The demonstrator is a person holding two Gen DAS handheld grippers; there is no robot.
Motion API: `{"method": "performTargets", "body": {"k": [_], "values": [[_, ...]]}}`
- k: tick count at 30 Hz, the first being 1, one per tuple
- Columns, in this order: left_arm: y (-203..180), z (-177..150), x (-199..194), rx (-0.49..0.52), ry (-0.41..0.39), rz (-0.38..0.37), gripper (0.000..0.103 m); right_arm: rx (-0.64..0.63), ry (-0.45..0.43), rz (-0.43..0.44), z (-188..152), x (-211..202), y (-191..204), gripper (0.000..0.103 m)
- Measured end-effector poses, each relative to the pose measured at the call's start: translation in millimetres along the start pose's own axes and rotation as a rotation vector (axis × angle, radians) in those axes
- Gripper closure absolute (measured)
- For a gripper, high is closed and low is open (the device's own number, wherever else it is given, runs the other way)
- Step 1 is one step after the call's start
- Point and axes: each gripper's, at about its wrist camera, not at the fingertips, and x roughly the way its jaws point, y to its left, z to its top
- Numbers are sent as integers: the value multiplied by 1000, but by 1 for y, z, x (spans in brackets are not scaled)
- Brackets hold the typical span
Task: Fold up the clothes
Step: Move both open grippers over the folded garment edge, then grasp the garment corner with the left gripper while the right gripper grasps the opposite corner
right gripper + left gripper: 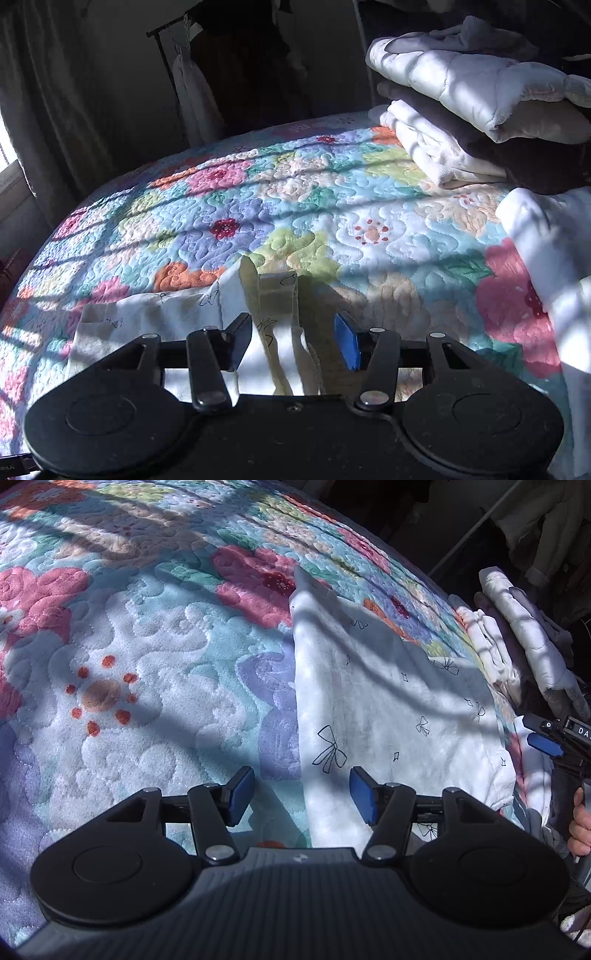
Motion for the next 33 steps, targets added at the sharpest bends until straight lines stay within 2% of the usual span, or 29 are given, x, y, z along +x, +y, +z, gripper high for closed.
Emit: {"method": "performTargets", "body": {"k": [2,3,4,8,10,11,12,14,17,19,21,27,29,31,33], "values": [[-3,-1,1,26,33,-31,53,28,19,63,-16,-17,4,41],[-7,-2,2,55,50,-38,66,48,46,102,-25,-23,6,40],[-11,-3,2,71,57,-37,70,68,72,137,-33,-29,9,40],[-20,-8,1,100,66,-57,71,211,163,237,-67,-38,12,39],[-17,-12,4,80,77,-66,56,250,191,264,-82,-42,15,39],[-14,-15,6,64,85,-70,34,257,197,269,-88,-47,18,39],[-12,-17,8,48,88,-74,27,257,196,265,-92,-51,20,39],[-11,-22,11,30,51,-88,29,258,193,249,-95,-60,23,39],[-22,-20,11,78,77,-111,99,243,185,222,-93,-72,27,39],[-23,-21,6,68,57,-128,99,194,160,193,-91,-81,34,38],[-24,-21,-4,73,35,-123,100,117,136,173,-90,-89,45,38],[-12,-16,-28,-30,42,-243,100,-283,58,178,-114,-107,106,39],[-9,-16,-34,-57,54,-273,100,-490,28,158,-135,-111,141,39],[-7,-19,-32,-74,90,-276,100,-706,-9,95,-162,-112,173,39],[-7,-24,-31,-64,118,-277,100,-904,-35,73,-189,-111,201,39]]}}
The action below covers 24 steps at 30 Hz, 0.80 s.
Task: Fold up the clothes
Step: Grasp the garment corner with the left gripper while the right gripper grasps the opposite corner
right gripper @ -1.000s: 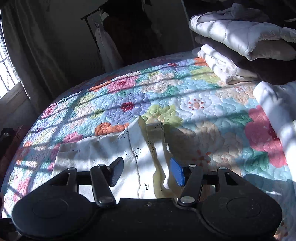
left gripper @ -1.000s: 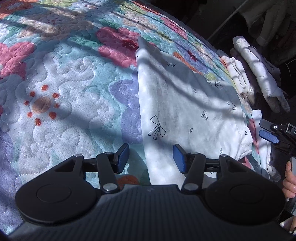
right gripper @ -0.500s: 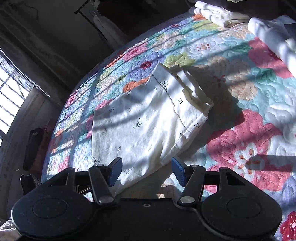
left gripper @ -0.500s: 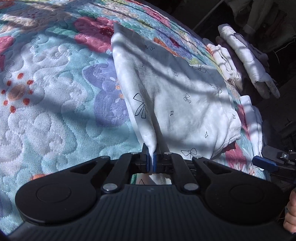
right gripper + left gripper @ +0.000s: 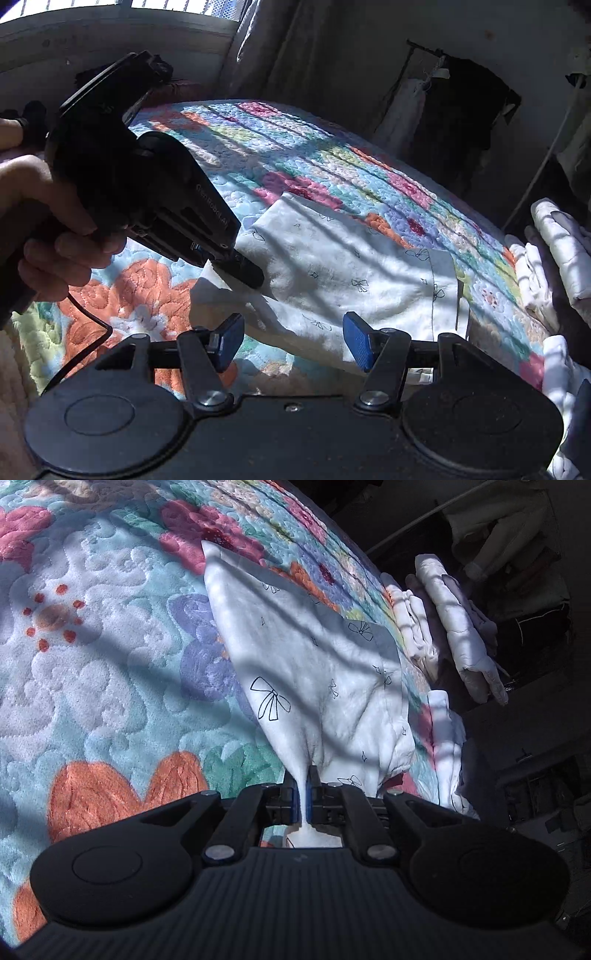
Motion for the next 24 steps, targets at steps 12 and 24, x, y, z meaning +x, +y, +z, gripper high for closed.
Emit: {"method": "performTargets", "body": {"k": [12,24], "values": [[26,1,-19,-83,-10,-86,99,-79,-6,-78,6,57,35,80],[73,17,-27,-323,-189,-135,48,274,7,118,-1,19,-26,91]]}}
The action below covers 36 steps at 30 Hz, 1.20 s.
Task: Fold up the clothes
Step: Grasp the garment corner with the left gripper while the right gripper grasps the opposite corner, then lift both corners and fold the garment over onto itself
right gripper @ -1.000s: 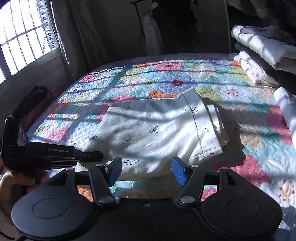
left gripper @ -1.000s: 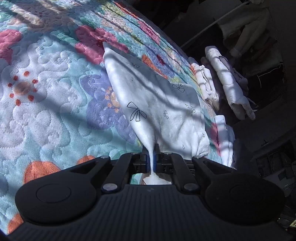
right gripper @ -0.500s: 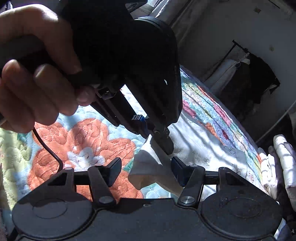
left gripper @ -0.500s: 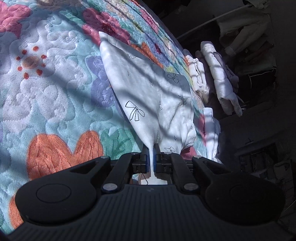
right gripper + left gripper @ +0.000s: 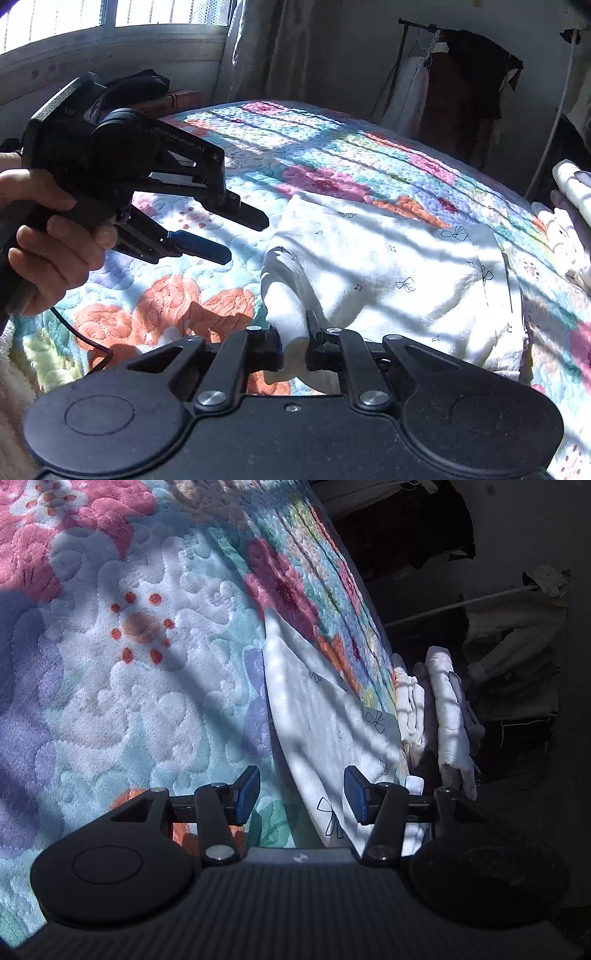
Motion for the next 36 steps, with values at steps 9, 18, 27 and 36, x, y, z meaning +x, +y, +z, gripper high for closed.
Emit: {"method": "performTargets", "body": {"k": [9,18,27,36], "values": [[6,9,60,-14,30,36,71,125,11,233,-20,-26,-23,91],[-52,29,19,283,-133,163,100,172,-47,238,-6,-25,-35,91],[-15,36,-101,229,-356,408,100,187,-70,587,23,-24,14,92],[-43,41,-59,365,-249,410,100,268,-30,515,16,-2,-5,94]]}}
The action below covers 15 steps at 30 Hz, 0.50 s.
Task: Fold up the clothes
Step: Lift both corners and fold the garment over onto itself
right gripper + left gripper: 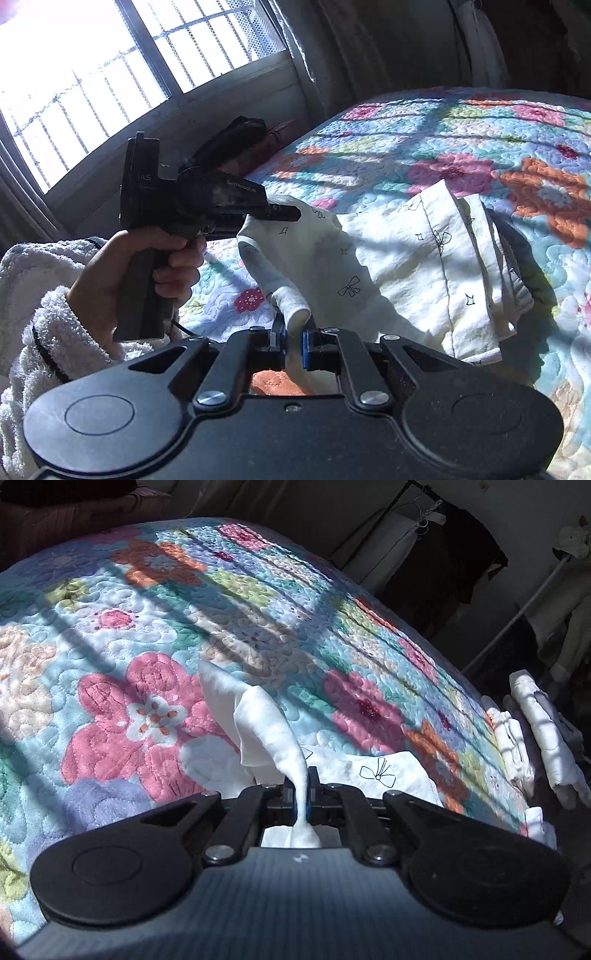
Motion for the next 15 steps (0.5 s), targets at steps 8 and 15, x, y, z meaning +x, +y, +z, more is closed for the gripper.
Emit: {"method": "performTargets", "body": {"k": [8,15], "values": [[-92,21,52,187,124,-153,98,66,-115,-120,3,-35,-45,95],[-128,4,99,235,152,-132,70,192,-99,-236,-5,-39,-86,95]]}}
